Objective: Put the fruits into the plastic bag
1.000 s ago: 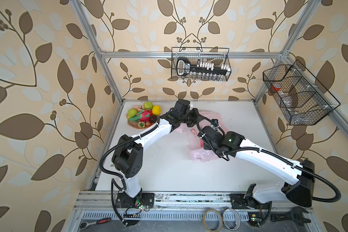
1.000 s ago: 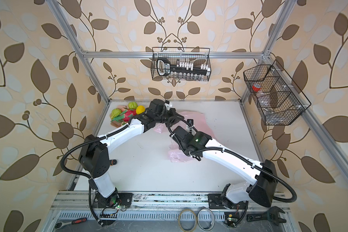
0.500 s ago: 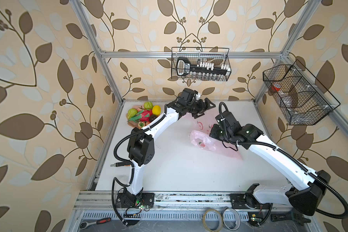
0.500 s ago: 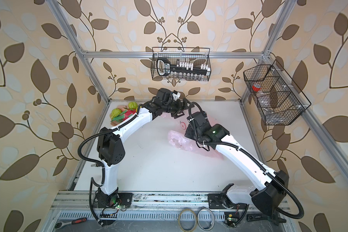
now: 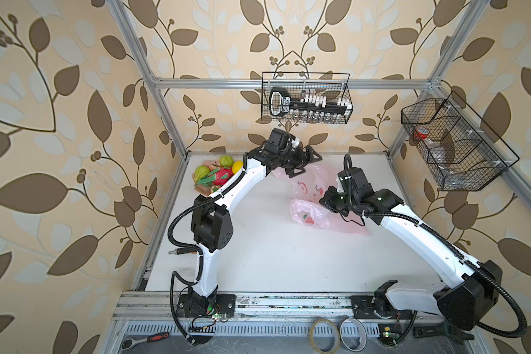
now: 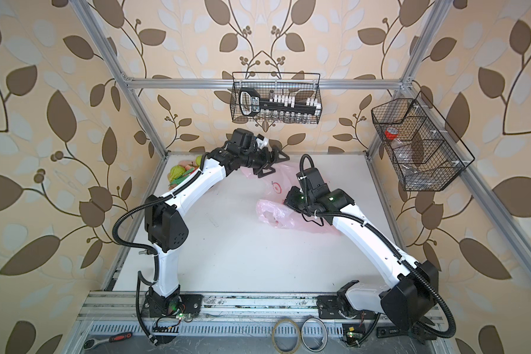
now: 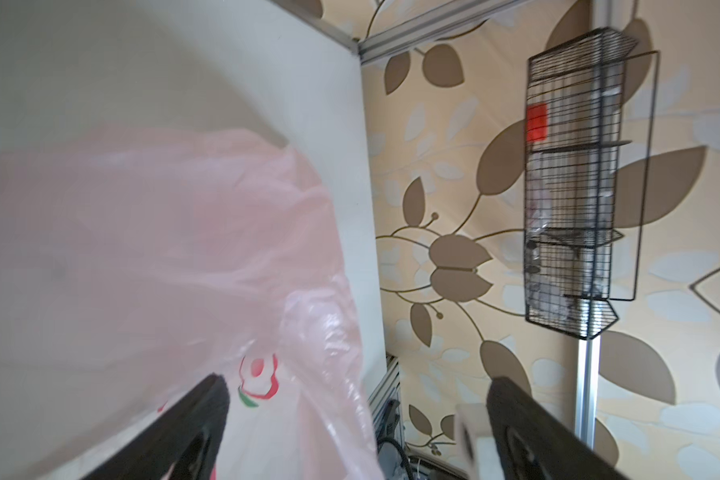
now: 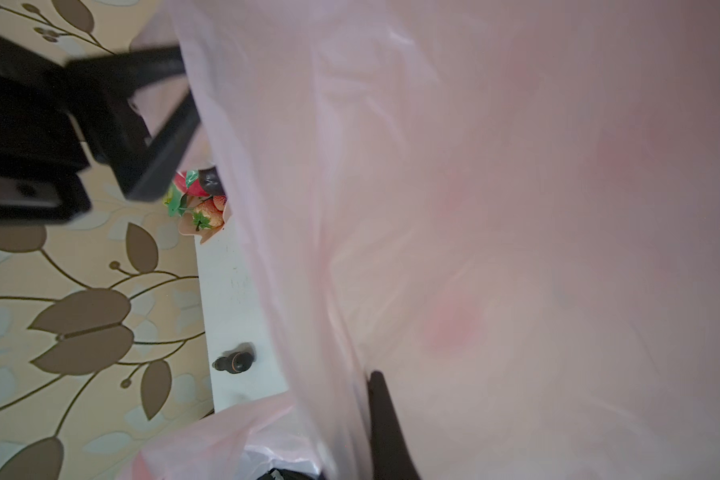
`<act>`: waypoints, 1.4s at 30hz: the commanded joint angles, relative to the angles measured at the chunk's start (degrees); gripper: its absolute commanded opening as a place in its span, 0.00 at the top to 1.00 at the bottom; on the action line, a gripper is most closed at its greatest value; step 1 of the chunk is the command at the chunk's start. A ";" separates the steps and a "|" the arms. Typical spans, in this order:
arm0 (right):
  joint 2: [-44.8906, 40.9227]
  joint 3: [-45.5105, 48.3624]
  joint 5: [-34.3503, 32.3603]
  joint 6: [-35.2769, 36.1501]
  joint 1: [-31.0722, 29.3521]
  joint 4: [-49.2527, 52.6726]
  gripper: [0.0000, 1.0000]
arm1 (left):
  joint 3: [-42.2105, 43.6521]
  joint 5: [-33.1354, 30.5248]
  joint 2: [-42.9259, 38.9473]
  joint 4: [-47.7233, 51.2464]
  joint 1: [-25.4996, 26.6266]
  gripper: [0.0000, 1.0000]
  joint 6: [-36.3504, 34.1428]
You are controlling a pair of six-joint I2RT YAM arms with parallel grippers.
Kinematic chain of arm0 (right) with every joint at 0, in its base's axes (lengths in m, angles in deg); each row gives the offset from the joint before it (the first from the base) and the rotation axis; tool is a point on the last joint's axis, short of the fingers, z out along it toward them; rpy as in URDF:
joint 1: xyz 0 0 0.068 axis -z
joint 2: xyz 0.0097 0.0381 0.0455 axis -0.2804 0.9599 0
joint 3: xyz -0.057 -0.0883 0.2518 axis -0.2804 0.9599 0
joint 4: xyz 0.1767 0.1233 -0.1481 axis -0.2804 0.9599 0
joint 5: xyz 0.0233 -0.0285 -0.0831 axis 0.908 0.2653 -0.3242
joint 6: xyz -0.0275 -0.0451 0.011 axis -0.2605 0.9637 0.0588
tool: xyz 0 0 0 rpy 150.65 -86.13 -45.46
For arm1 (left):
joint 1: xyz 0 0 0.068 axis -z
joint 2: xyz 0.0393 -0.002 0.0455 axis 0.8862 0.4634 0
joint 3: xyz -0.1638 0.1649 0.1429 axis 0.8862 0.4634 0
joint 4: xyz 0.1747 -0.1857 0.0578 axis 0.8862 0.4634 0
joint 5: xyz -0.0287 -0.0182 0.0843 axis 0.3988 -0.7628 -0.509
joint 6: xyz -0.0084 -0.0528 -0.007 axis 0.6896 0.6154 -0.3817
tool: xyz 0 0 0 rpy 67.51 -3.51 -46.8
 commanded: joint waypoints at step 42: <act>7.70 -7.89 -5.49 -13.09 -6.49 1.01 1.00 | 54.95 9.42 -42.40 -7.38 -31.11 0.01 11.10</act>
